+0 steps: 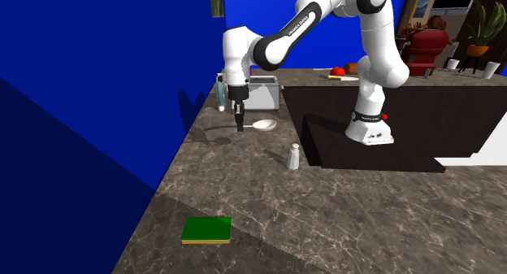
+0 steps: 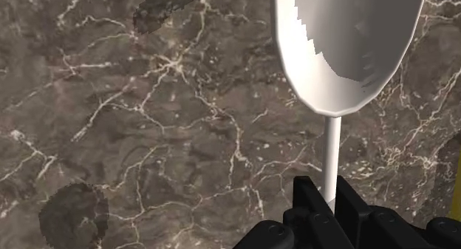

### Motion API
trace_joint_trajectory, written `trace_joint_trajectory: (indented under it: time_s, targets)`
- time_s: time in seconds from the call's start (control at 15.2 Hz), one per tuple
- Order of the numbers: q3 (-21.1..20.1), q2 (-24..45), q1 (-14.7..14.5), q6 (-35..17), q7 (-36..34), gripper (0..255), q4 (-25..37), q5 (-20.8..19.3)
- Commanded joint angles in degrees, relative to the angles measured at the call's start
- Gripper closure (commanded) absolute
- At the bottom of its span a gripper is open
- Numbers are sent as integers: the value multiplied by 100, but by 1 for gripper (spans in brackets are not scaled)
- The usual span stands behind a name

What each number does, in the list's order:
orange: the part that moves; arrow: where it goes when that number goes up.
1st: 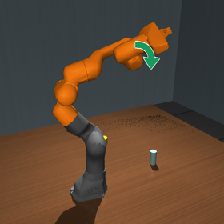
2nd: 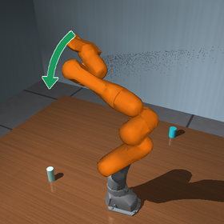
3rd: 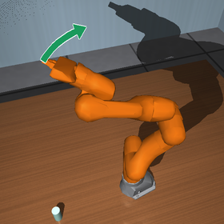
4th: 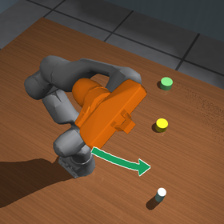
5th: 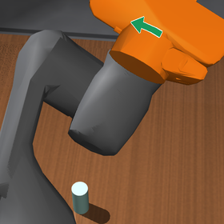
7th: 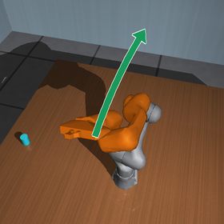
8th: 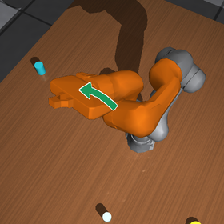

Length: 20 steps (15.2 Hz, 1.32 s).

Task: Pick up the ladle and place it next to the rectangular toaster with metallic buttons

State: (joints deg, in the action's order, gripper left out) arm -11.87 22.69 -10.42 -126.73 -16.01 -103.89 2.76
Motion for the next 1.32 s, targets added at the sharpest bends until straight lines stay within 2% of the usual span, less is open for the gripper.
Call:
trace_joint_trajectory:
  time_s: [0.0,1.19,1.25]
  targets:
    - [-5,-67,4,134,-7,255,66,8]
    - [-39,-565,37,1297,-65,255,741,72]
    - [-2,-632,125,1287,66,255,653,100]
